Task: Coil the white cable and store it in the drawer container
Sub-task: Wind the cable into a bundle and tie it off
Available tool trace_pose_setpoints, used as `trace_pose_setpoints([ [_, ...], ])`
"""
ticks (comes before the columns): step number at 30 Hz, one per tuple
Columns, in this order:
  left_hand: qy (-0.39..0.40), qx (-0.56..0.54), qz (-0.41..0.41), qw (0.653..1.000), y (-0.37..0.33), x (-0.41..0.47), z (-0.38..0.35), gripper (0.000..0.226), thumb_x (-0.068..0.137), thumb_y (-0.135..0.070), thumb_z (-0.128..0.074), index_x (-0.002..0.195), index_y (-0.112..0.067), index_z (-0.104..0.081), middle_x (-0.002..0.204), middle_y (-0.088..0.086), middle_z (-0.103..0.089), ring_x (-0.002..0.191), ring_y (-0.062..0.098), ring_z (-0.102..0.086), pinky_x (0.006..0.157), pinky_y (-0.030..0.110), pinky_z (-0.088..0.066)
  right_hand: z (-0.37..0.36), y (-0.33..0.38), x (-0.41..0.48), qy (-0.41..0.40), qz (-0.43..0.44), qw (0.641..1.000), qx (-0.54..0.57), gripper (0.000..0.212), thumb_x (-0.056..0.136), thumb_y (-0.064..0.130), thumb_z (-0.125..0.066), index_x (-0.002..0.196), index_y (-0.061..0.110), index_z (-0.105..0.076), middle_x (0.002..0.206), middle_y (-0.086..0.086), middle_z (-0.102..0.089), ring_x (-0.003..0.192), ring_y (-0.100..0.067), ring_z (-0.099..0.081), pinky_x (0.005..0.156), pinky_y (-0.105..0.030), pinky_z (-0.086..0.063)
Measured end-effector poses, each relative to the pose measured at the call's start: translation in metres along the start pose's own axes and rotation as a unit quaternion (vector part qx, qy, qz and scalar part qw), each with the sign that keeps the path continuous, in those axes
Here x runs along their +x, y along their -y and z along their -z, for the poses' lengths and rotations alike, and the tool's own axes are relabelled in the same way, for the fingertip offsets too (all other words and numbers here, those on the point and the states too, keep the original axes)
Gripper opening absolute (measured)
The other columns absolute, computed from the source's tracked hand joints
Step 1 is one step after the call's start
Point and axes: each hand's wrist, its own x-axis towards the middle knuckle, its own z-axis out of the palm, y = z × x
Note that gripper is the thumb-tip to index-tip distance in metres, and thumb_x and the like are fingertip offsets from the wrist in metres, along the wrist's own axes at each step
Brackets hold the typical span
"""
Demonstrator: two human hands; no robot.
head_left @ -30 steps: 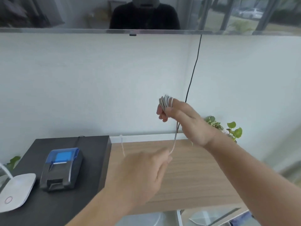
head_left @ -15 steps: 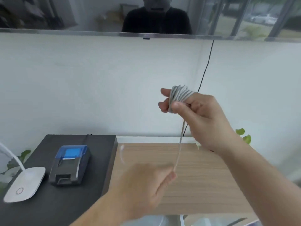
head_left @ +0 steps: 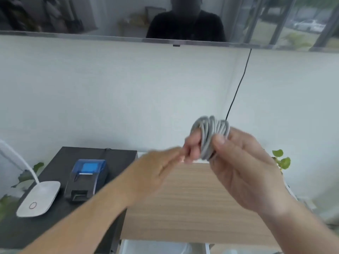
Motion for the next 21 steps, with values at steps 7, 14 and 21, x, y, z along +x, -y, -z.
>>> trace_pose_setpoints([
  [7, 0.009, 0.154, -0.051, 0.987, -0.054, -0.017, 0.028, 0.035, 0.101, -0.052, -0.022, 0.075, -0.036, -0.041, 0.060, -0.011, -0.046, 0.055, 0.009, -0.046, 0.051, 0.021, -0.034, 0.014, -0.044, 0.002, -0.087, -0.148, 0.936, -0.308, 0.027, 0.106, 0.020, -0.042, 0.092, 0.009, -0.062, 0.088, 0.016, -0.060, 0.089, -0.007, -0.062, 0.083, -0.020, -0.047],
  [14, -0.032, 0.023, -0.026, 0.999, -0.029, 0.008, 0.049, 0.026, 0.102, -0.033, -0.048, 0.085, -0.023, -0.065, 0.079, -0.004, -0.063, 0.071, 0.015, -0.057, 0.065, 0.028, -0.046, -0.005, -0.041, -0.012, 0.033, -0.249, 0.966, -0.064, 0.039, 0.090, 0.011, -0.042, 0.114, 0.003, -0.071, 0.102, -0.015, -0.071, 0.115, -0.046, -0.060, 0.103, -0.057, -0.041],
  [21, 0.018, -0.140, -0.008, 0.990, -0.002, -0.004, 0.025, 0.026, 0.103, -0.021, -0.057, 0.110, -0.036, -0.077, 0.098, -0.011, -0.072, 0.097, 0.018, -0.069, 0.085, 0.032, -0.054, 0.000, -0.027, -0.021, 0.048, -0.247, 0.963, -0.097, 0.032, 0.103, 0.011, -0.045, 0.124, -0.004, -0.063, 0.106, -0.015, -0.072, 0.107, -0.040, -0.065, 0.097, -0.043, -0.048],
])
